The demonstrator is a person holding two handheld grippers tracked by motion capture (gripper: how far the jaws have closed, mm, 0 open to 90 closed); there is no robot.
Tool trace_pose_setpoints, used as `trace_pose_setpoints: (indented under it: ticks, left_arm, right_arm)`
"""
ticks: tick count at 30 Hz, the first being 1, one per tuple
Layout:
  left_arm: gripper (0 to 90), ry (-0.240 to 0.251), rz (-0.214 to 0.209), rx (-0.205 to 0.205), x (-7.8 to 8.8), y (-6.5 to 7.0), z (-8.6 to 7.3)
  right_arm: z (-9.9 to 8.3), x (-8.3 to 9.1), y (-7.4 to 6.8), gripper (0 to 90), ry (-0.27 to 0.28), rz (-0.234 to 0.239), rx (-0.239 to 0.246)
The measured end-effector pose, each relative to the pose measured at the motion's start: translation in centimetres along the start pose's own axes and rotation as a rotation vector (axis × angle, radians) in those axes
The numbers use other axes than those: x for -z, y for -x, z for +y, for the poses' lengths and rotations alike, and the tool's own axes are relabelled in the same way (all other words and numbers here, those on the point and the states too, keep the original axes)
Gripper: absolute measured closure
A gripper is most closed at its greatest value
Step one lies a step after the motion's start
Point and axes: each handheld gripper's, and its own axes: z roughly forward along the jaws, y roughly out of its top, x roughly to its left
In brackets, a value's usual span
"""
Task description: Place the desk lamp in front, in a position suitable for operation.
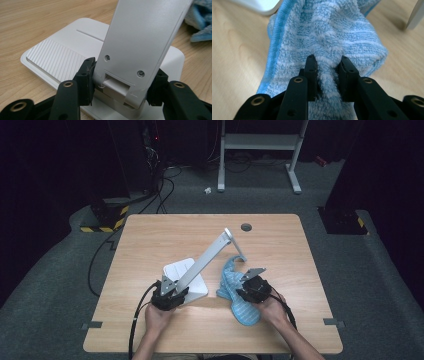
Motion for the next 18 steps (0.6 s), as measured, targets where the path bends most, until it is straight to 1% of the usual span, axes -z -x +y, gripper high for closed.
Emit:
trace_pose_setpoints:
  ticks: [2,5,7,8,10,13,14,15,16,18]
  left_arm:
    - [50.2,0.002,-0.001,-0.002,0.0,0.0,0.0]
    - [50.2,0.004,-0.003,-0.005,0.0,0.1,0.0]
    - [50.3,0.004,-0.006,-0.006,0.0,0.1,0.0]
    - [50.3,0.004,-0.007,-0.008,0.0,0.1,0.0]
    - [50.3,0.004,-0.009,-0.008,0.1,0.2,-0.1]
    - [50.2,0.002,-0.012,-0.011,0.1,0.2,-0.1]
    - [50.3,0.002,-0.012,-0.011,0.1,0.2,-0.1]
    - [50.3,0.003,-0.013,-0.012,0.1,0.2,-0.1]
    - [50.3,0.005,-0.014,-0.012,0.1,0.3,-0.1]
    - [50.3,0.006,-0.015,-0.012,0.1,0.3,-0.1]
  right_arm:
    - [0.6,-0.5,0.4,71.2,0.003,-0.019,-0.035]
    - [1.2,-1.2,1.9,69.9,0.015,-0.074,-0.111]
    - [1.4,-1.3,2.5,64.8,0.019,-0.107,-0.156]
    - [1.4,-1.3,2.7,60.8,0.019,-0.118,-0.166]
    - [1.3,-1.0,2.5,51.1,0.029,-0.133,-0.172]
    - [1.2,-0.2,2.1,37.2,0.052,-0.139,-0.165]
    - [1.2,-0.2,2.1,37.2,0.052,-0.139,-0.165]
    - [1.0,-0.1,2.1,31.1,0.048,-0.15,-0.161]
    - [0.9,-0.1,2.1,28.6,0.045,-0.148,-0.165]
    - [0.9,-0.9,2.5,25.0,0.01,-0.142,-0.185]
